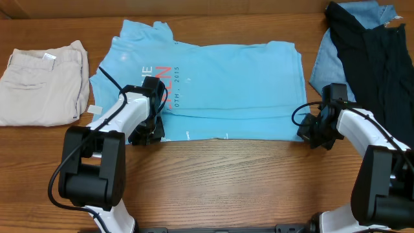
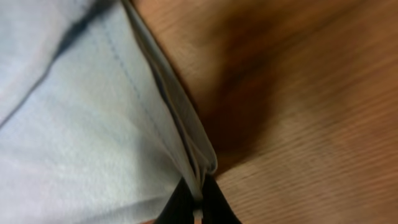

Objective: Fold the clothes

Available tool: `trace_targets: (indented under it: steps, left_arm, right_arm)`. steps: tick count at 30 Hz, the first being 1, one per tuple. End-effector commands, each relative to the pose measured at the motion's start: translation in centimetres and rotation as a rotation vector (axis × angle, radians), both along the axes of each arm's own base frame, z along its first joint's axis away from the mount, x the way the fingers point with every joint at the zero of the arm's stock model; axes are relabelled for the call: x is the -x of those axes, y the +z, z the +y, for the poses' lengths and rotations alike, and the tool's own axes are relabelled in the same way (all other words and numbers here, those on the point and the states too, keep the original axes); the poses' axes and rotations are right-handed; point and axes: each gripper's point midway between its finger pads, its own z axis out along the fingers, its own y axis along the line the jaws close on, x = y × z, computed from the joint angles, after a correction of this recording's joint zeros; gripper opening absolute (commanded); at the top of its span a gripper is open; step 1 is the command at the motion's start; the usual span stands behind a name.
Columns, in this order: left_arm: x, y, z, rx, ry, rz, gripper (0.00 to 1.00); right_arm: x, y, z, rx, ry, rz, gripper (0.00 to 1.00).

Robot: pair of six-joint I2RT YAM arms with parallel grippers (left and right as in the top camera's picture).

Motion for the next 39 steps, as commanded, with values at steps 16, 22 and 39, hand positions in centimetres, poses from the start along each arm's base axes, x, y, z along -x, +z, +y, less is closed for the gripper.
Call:
trace_targets:
  steps: [16,22,39]
  left_arm:
    - [4.7,-0.2,0.4,0.012,0.081,0.065,0.36]
    - [0.7,6.7,2.7,-0.019,0.164,-0.286,0.61]
    - [-3.9,2.1,10.8,0.158,0.367,-0.377,0.58]
  right_arm:
    - [2.5,-0.4,-2.1,0.135,-0.061,0.102,0.04]
    - [2.4,-0.4,-2.1,0.135,-0.061,0.100,0.04]
    - [2.2,-0.5,-2.1,0.136,-0.059,0.091,0.04]
